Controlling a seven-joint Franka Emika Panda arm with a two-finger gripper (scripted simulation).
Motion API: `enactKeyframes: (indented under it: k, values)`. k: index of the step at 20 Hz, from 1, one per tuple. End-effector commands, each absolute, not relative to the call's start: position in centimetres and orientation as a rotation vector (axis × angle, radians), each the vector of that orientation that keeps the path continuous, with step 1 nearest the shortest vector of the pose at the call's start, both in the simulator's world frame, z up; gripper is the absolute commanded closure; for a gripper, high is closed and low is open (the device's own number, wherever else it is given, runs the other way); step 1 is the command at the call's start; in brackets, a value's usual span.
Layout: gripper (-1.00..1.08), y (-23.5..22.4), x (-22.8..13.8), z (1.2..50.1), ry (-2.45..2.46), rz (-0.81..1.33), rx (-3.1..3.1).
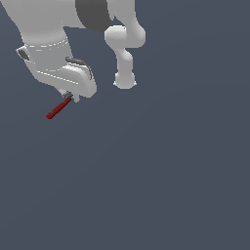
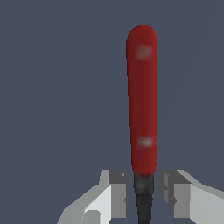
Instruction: Pick up the object and move it to a goal position.
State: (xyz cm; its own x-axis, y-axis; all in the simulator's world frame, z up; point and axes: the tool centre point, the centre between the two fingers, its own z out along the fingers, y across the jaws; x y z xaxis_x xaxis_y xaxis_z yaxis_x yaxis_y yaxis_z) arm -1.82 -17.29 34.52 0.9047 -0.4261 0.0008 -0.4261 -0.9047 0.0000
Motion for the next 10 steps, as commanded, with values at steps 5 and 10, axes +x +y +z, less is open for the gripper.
enactKeyframes:
  k: [5,10]
  values:
    - [1.08,-19.0,-0.8,38.5,-0.684,0.0,3.066]
    - [1.08,-19.8,-0.2,40.3,-0.684,0.0,3.066]
